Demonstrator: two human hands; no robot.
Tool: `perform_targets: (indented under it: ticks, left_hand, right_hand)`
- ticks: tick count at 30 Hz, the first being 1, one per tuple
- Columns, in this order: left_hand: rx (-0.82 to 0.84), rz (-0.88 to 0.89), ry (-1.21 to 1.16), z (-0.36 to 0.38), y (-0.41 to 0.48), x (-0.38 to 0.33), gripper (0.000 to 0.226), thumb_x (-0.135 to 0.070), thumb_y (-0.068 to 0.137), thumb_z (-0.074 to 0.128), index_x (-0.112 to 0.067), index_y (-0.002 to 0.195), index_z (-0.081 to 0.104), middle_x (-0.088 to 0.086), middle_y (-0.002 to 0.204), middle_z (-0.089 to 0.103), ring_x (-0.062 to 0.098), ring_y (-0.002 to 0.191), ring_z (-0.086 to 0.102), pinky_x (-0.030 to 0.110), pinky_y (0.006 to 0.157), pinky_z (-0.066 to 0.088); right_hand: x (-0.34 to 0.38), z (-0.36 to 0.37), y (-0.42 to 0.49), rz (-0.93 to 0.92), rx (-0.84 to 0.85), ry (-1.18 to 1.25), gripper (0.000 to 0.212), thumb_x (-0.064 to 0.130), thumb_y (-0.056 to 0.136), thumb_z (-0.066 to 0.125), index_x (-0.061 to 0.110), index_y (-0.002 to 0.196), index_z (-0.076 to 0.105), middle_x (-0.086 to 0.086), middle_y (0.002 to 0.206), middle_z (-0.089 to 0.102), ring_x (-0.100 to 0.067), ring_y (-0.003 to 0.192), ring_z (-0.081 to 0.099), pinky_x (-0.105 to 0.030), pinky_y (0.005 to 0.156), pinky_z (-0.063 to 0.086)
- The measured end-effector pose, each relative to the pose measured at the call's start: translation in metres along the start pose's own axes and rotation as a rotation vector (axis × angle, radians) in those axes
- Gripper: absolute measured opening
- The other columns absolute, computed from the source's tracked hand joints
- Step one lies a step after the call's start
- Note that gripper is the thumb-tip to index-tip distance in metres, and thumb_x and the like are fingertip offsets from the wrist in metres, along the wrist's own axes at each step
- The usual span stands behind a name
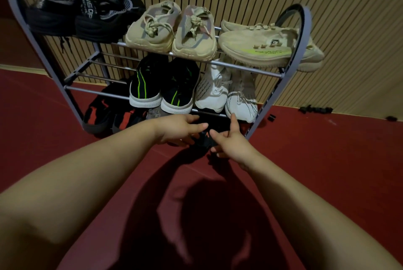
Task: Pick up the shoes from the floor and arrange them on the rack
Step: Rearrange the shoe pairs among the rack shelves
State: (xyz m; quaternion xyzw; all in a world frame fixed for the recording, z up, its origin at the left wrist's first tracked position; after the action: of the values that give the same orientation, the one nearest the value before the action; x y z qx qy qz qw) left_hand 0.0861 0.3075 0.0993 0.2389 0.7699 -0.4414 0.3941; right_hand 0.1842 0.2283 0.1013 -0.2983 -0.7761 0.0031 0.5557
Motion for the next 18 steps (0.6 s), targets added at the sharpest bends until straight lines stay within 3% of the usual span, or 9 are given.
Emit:
perform_targets:
  ticks: [3,7,9,12,15,18]
  left_hand:
    - [0.005,0.023,-0.029,0.002,-0.001,-0.009,0.062,-0.038,0.094,0.049,-0.021,0.148,0.023,0.014,0.116,0.060,0.020,0.095,0.058,0.035,0.088,0.045]
    - [0.061,0.049,0.049,0.001,-0.006,-0.029,0.049,-0.037,0.094,0.050,-0.020,0.139,0.040,0.007,0.112,0.062,0.021,0.097,0.061,0.034,0.087,0.048]
    - [0.102,0.055,0.074,0.001,-0.011,-0.048,0.047,-0.036,0.094,0.050,-0.015,0.136,0.044,0.005,0.103,0.063,0.020,0.092,0.062,0.030,0.081,0.049]
    - [0.095,0.089,0.084,-0.002,-0.024,-0.089,0.040,-0.036,0.094,0.049,-0.023,0.131,0.046,0.000,0.096,0.063,0.016,0.088,0.062,0.025,0.073,0.048]
    - [0.067,0.173,0.129,-0.006,-0.039,-0.138,0.027,-0.035,0.093,0.052,-0.030,0.119,0.050,-0.003,0.101,0.065,0.017,0.096,0.064,0.031,0.086,0.051]
    - [0.006,0.253,0.109,-0.014,-0.049,-0.181,0.023,-0.027,0.093,0.054,-0.024,0.115,0.058,0.001,0.102,0.066,0.017,0.095,0.061,0.034,0.092,0.047]
  right_hand:
    - [0.014,-0.007,-0.003,-0.029,-0.017,0.004,0.089,0.028,0.095,0.053,0.023,0.148,-0.019,0.001,0.079,0.058,-0.020,0.079,0.063,-0.042,0.083,0.054]
    - [0.037,-0.026,-0.015,-0.077,-0.004,0.043,0.087,0.027,0.096,0.051,0.024,0.148,-0.018,0.004,0.084,0.057,-0.020,0.085,0.063,-0.039,0.083,0.054]
    - [0.049,-0.045,-0.021,-0.097,-0.012,0.072,0.086,0.028,0.097,0.051,0.025,0.148,-0.018,0.006,0.088,0.059,-0.021,0.087,0.063,-0.038,0.082,0.054]
    - [0.067,-0.075,-0.029,-0.098,-0.024,0.081,0.086,0.033,0.096,0.052,0.028,0.149,-0.015,0.008,0.099,0.057,-0.020,0.087,0.065,-0.035,0.080,0.055]
    - [0.086,-0.099,-0.036,-0.105,0.026,0.058,0.085,0.035,0.094,0.053,0.032,0.149,-0.012,0.008,0.104,0.056,-0.019,0.084,0.067,-0.035,0.078,0.055]
    - [0.103,-0.117,-0.043,-0.119,0.112,0.036,0.086,0.038,0.093,0.055,0.033,0.149,-0.009,0.003,0.111,0.058,-0.017,0.085,0.069,-0.029,0.068,0.055]
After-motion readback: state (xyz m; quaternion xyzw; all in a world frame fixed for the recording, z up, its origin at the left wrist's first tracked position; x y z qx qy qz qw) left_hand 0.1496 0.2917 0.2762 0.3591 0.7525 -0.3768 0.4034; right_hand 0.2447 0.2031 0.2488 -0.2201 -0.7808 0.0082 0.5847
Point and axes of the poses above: each hand's wrist, its own y-axis towards the middle knuckle, its own z-axis out of the palm, x = y × z, the point moved 9 cm from there along y, towards the middle knuckle
